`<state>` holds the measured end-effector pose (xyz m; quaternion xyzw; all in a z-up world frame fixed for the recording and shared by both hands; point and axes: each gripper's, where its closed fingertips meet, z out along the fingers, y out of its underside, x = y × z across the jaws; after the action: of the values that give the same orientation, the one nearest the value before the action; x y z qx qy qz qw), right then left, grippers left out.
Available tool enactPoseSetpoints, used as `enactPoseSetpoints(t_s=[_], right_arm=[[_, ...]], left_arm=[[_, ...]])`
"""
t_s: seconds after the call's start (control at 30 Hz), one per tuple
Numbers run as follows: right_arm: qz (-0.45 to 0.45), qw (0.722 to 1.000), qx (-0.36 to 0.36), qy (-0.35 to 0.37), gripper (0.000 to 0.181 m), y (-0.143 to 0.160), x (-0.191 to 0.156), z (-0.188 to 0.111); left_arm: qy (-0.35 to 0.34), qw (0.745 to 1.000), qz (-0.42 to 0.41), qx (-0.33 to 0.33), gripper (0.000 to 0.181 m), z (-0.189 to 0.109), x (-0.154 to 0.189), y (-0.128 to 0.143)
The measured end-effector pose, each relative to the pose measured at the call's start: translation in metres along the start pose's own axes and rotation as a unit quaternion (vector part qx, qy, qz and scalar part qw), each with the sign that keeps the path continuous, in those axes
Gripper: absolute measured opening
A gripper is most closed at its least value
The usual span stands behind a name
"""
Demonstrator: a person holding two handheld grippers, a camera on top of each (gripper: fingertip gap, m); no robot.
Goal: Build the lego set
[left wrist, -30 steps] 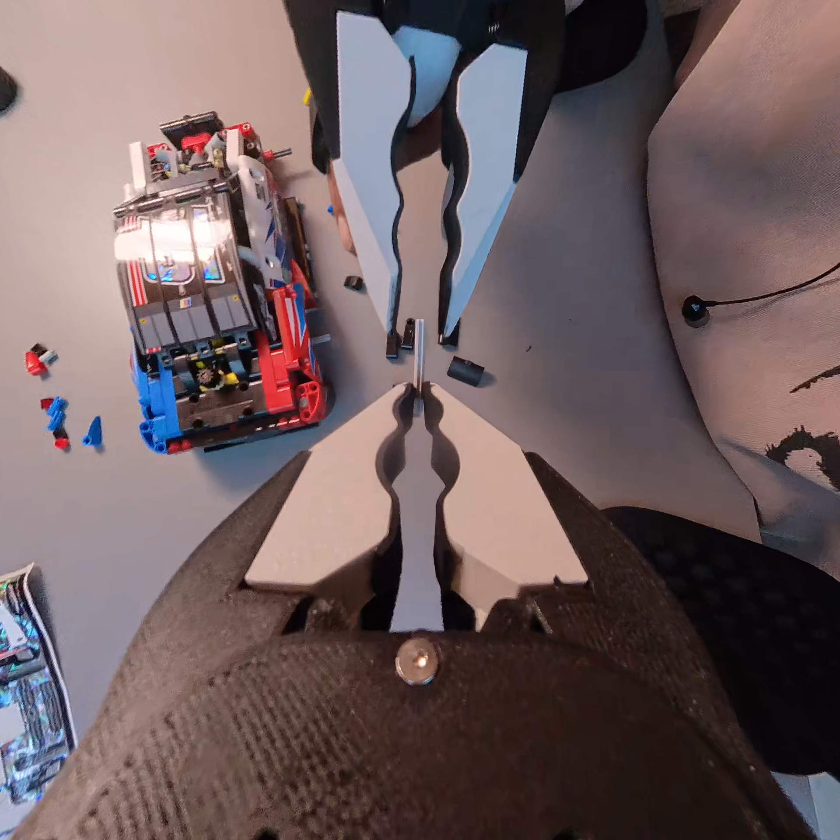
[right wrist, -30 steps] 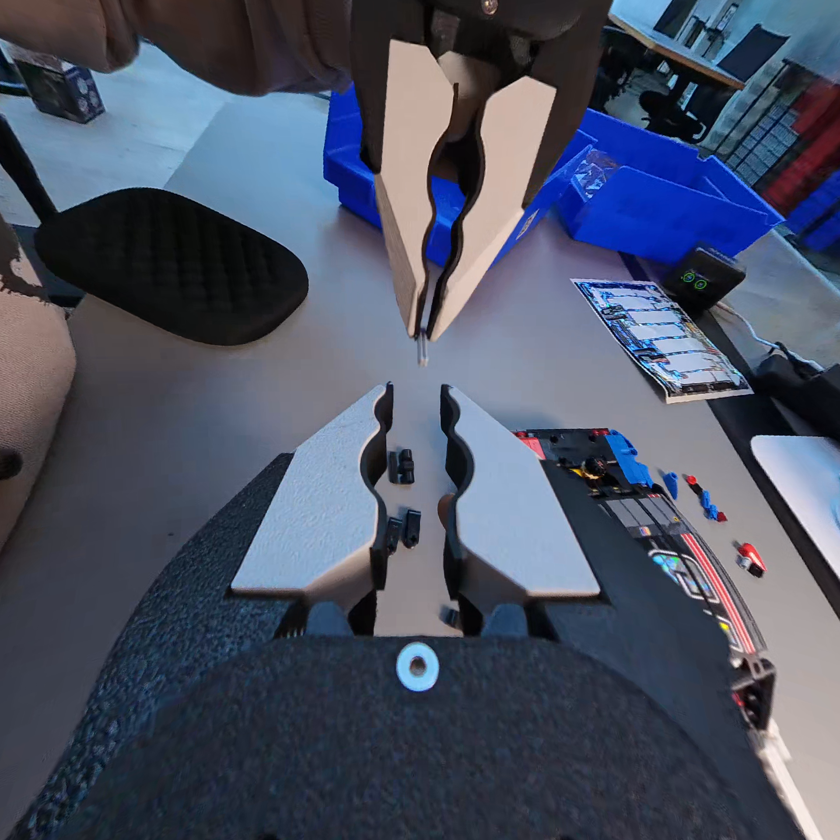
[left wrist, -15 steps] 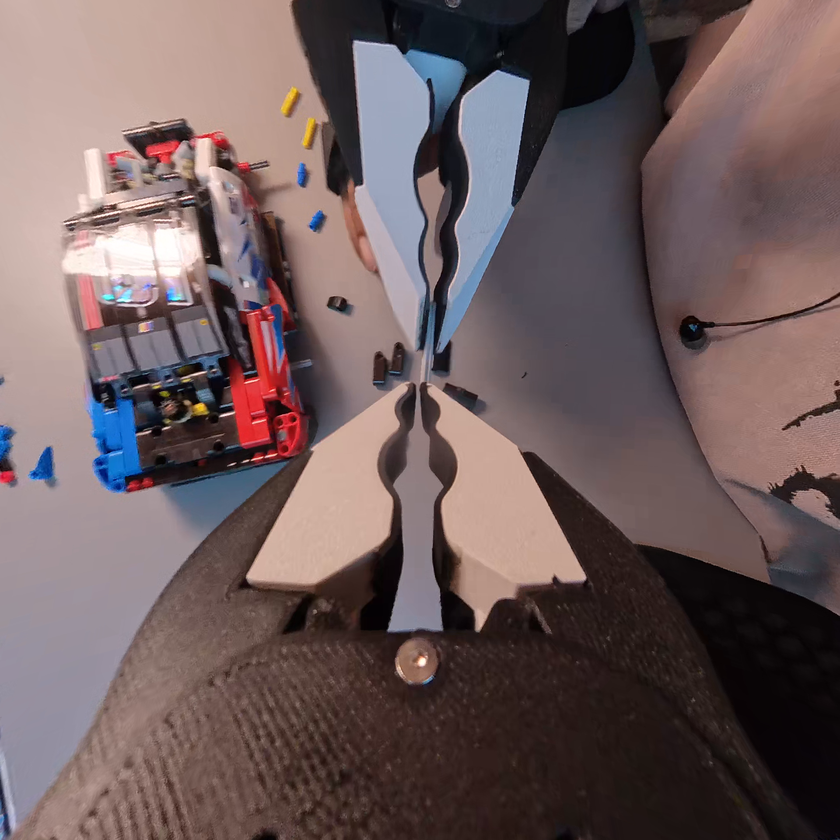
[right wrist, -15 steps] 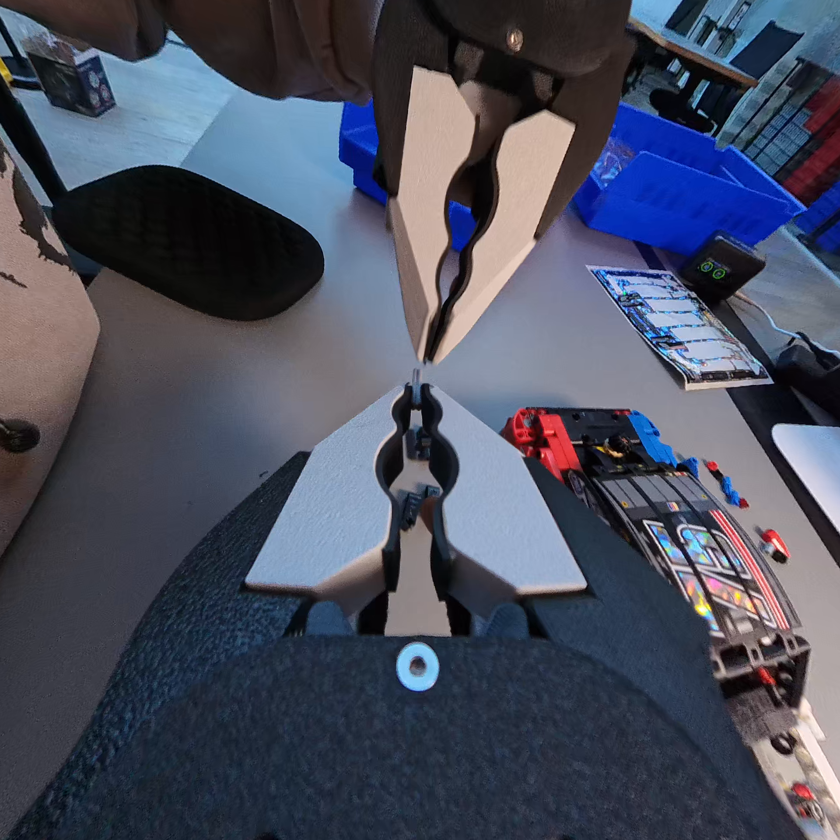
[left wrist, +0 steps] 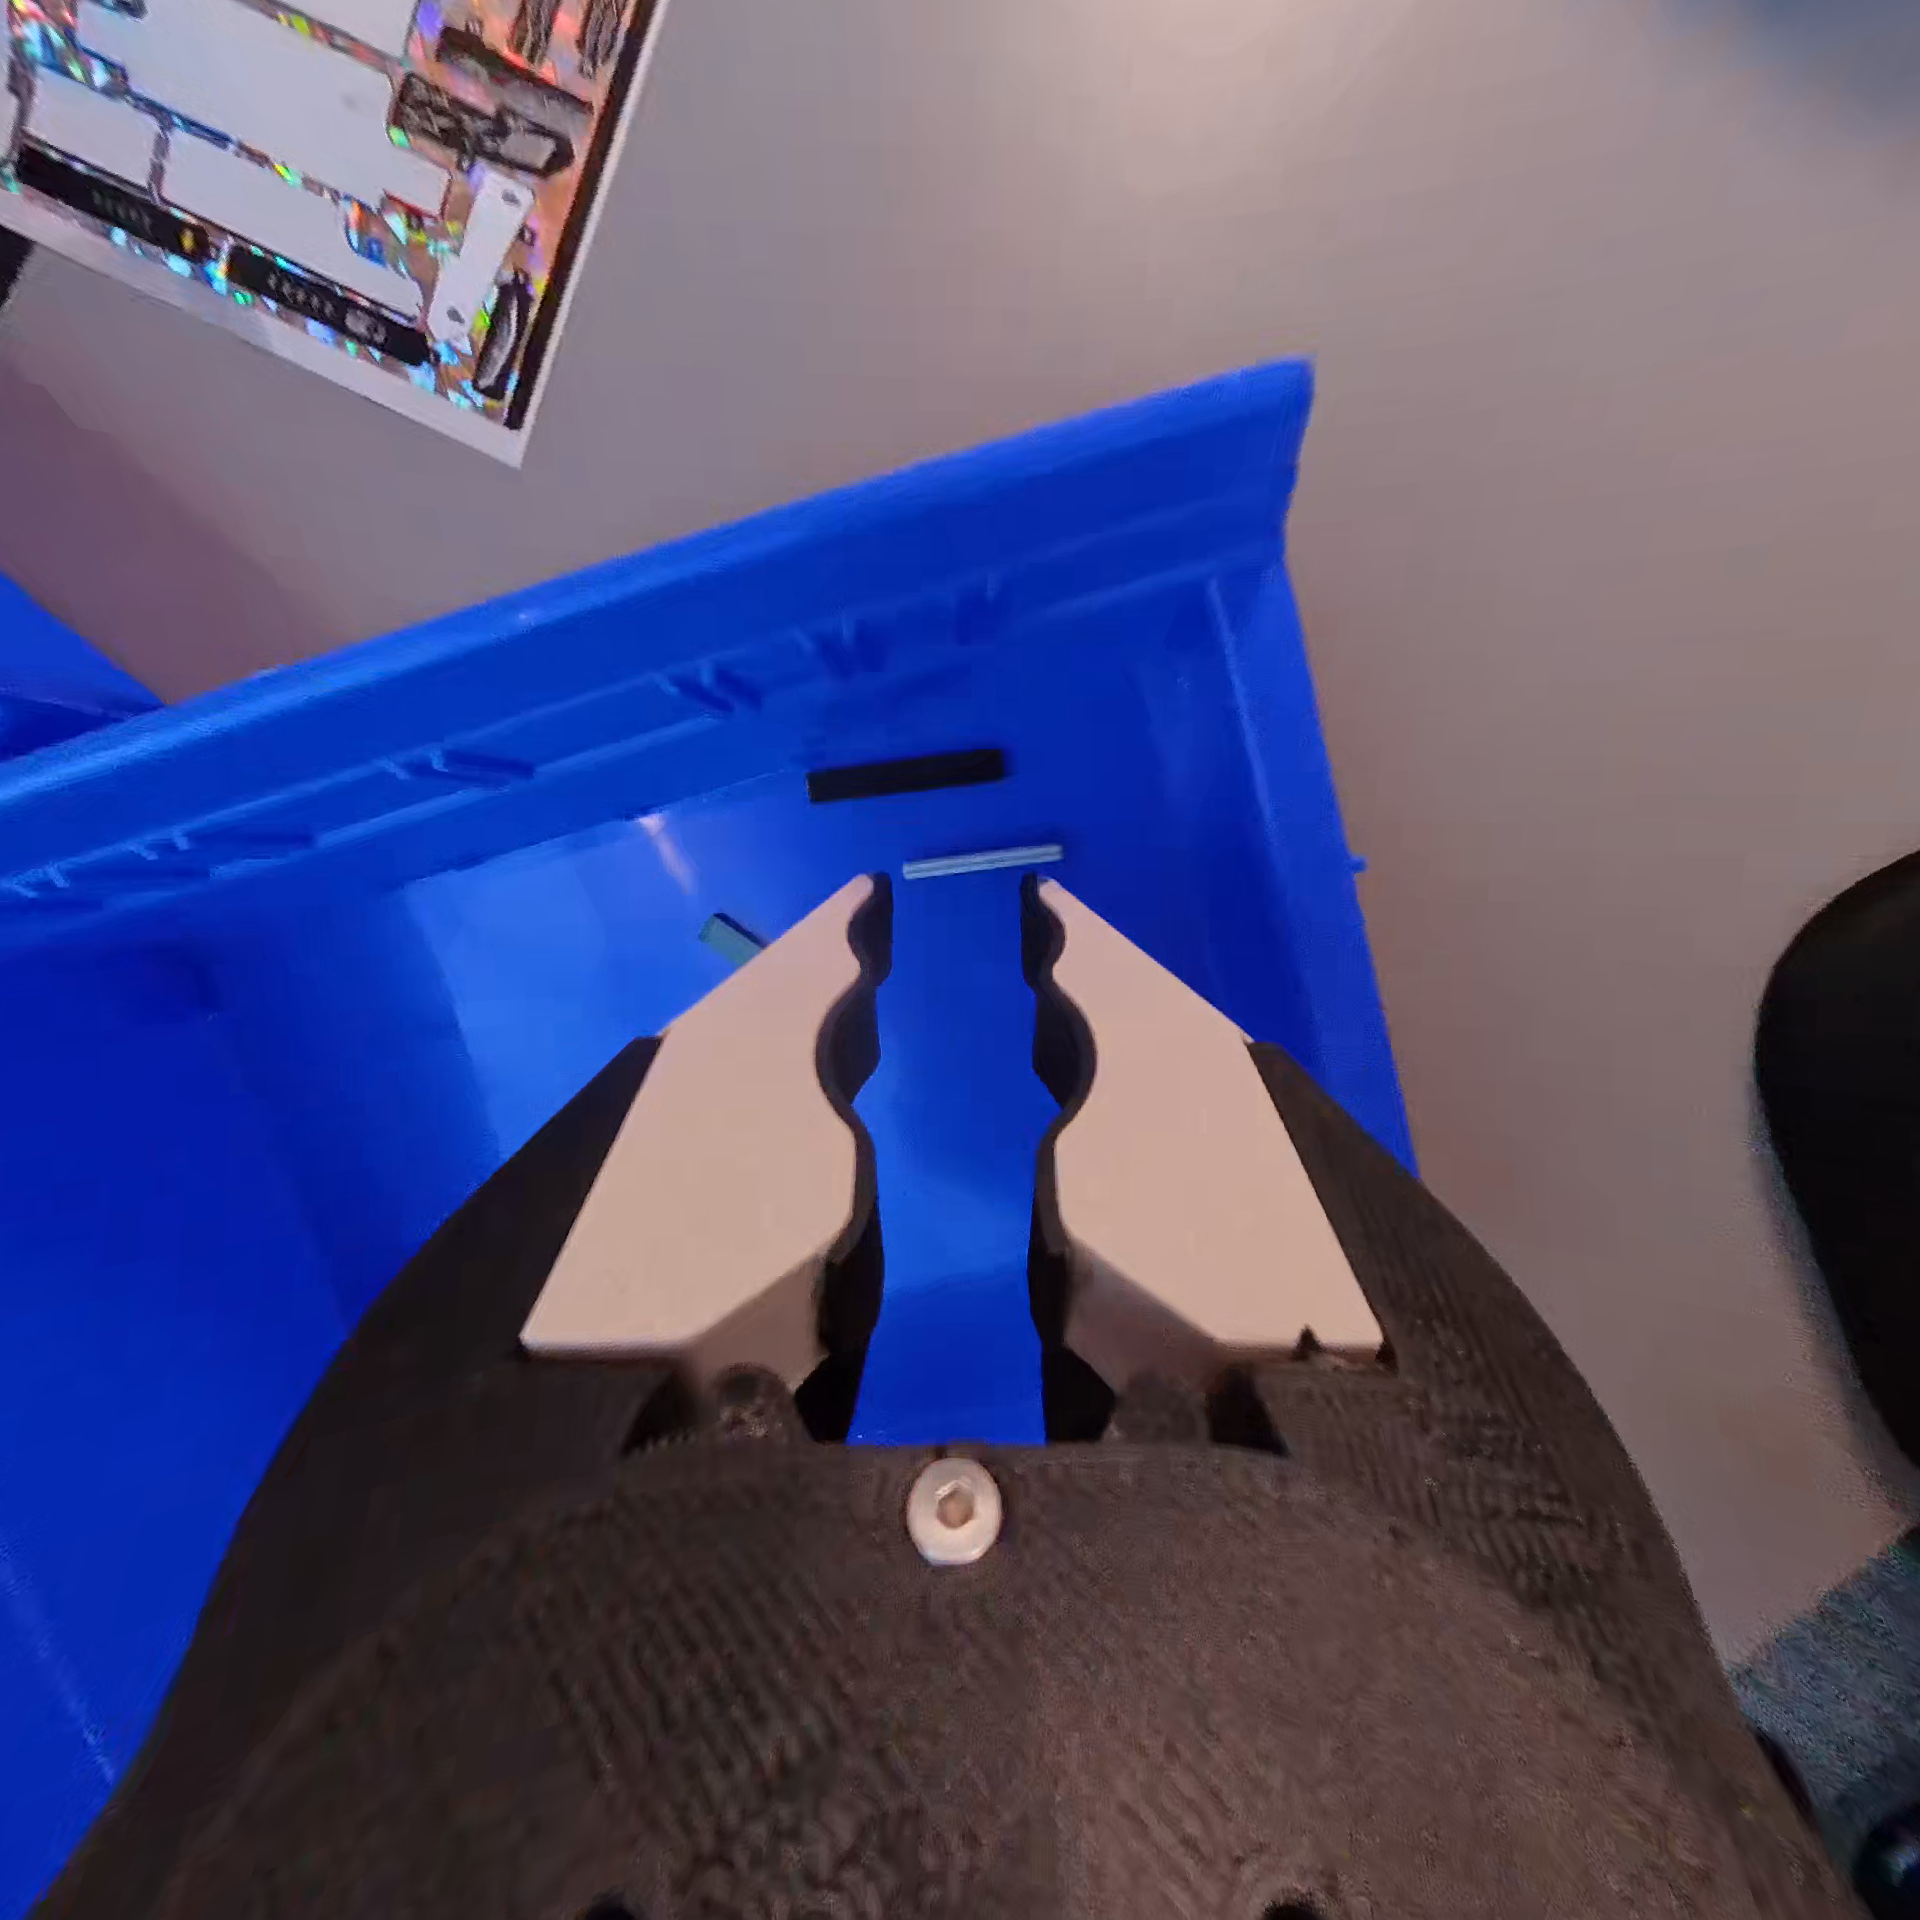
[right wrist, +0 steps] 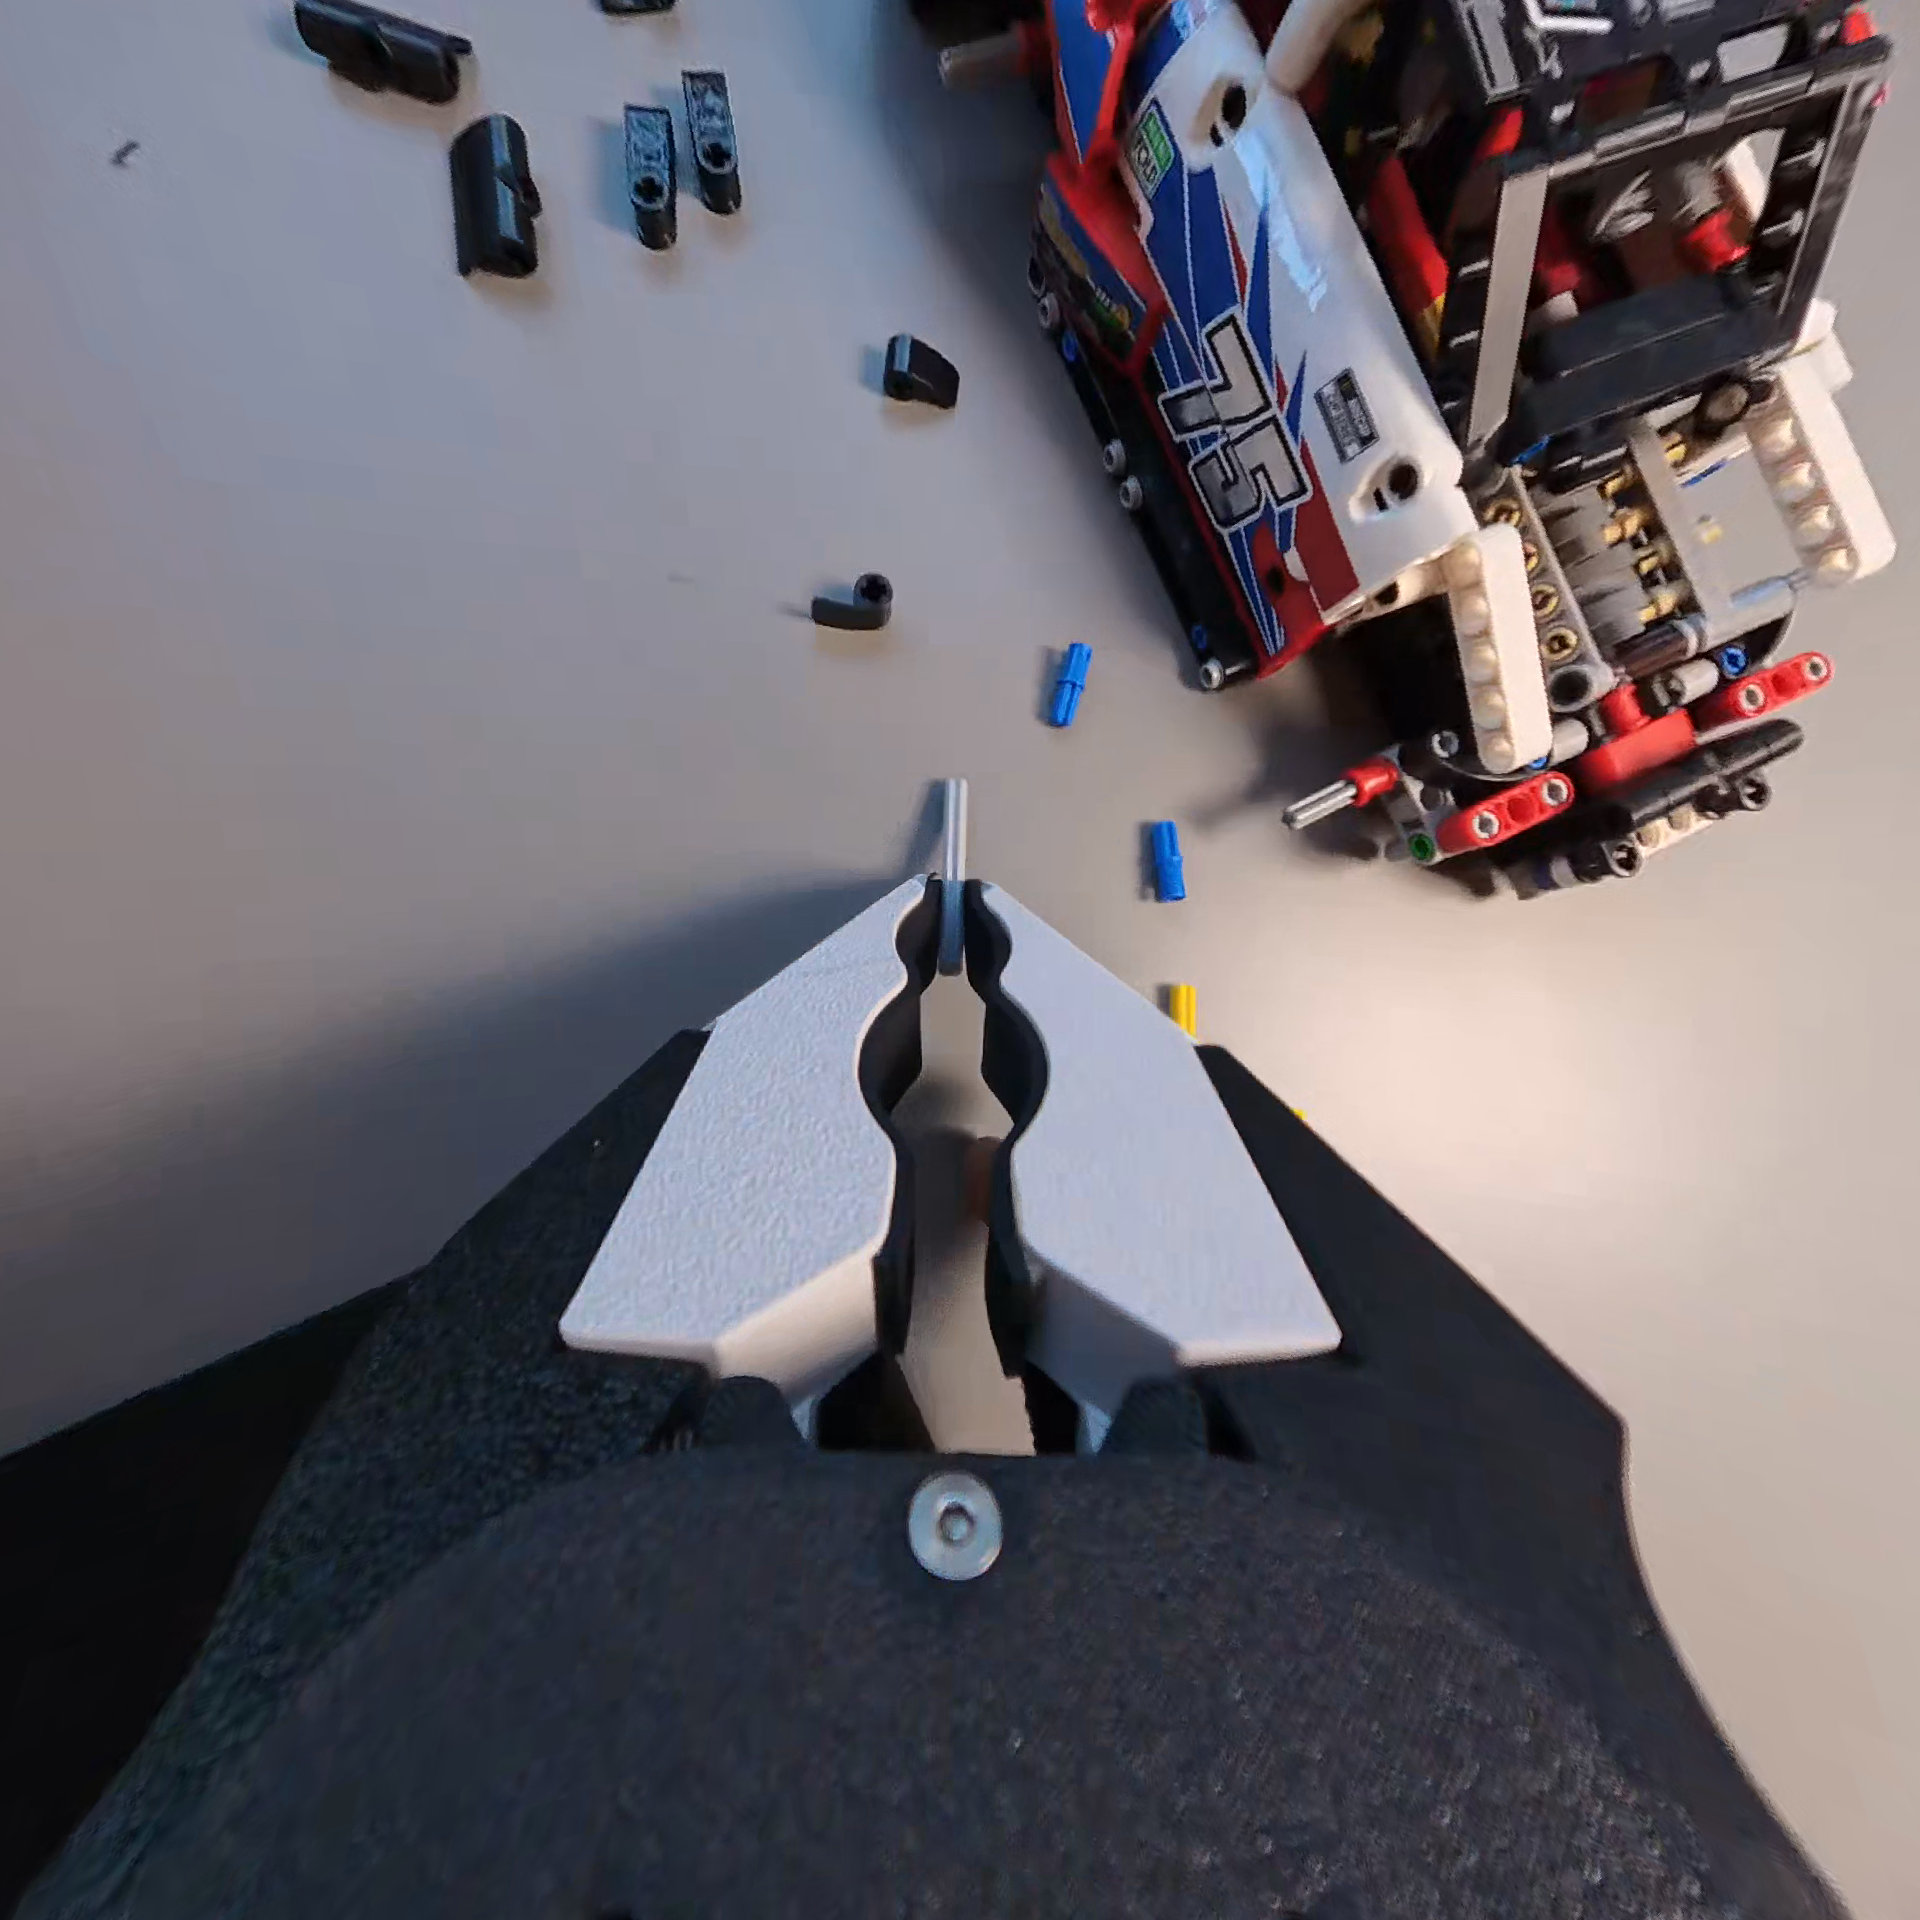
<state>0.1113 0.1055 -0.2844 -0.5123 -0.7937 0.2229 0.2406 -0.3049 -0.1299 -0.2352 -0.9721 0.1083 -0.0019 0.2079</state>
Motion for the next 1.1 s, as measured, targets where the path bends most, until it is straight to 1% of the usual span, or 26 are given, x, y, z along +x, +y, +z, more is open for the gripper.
enactPoseSetpoints(t_s=[0.03,0.17,0.27,0.37,0.47,0.57,0.7,0.77,0.9,0.97,1.1], right_arm=[[0.001,1.0,0.001,0.001,0.002,0.0,0.001,-0.001],[0.005,1.0,-0.012,-0.001,0.003,0.005,0.004,-0.003],[0.008,1.0,-0.013,-0.002,0.008,0.007,0.004,-0.007],[0.026,1.0,0.006,-0.001,0.008,0.004,0.004,-0.014],[0.041,0.999,0.015,0.008,0.008,0.006,0.005,-0.02],[0.054,0.998,0.024,0.013,0.008,0.01,0.005,-0.026],[0.068,0.997,0.04,0.025,0.007,0.013,0.007,-0.032],[0.072,0.996,0.05,0.028,0.006,0.013,0.007,-0.034],[0.066,0.995,0.06,0.033,0.005,0.011,0.006,-0.035],[0.064,0.995,0.063,0.036,0.005,0.011,0.005,-0.036],[0.069,0.994,0.069,0.04,0.005,0.012,0.005,-0.04]], left_arm=[[0.0,1.0,0.013,-0.01,0.023,0.007,-0.001,0.006],[0.01,0.996,0.077,-0.046,0.026,0.028,-0.006,0.022],[0.031,0.989,0.13,-0.056,0.027,0.035,-0.004,0.023],[0.053,0.98,0.173,-0.079,0.029,0.042,-0.001,0.023],[0.069,0.971,0.204,-0.103,0.026,0.044,0.003,0.023],[0.084,0.968,0.206,-0.117,0.018,0.044,0.007,0.025],[0.083,0.968,0.201,-0.126,0.008,0.043,0.012,0.027],[0.084,0.97,0.192,-0.125,0.0,0.042,0.015,0.028],[0.062,0.974,0.185,-0.114,0.0,0.041,0.017,0.03],[0.038,0.973,0.197,-0.117,0.0,0.04,0.013,0.032],[0.029,0.97,0.227,-0.084,0.016,0.039,0.018,0.021]])
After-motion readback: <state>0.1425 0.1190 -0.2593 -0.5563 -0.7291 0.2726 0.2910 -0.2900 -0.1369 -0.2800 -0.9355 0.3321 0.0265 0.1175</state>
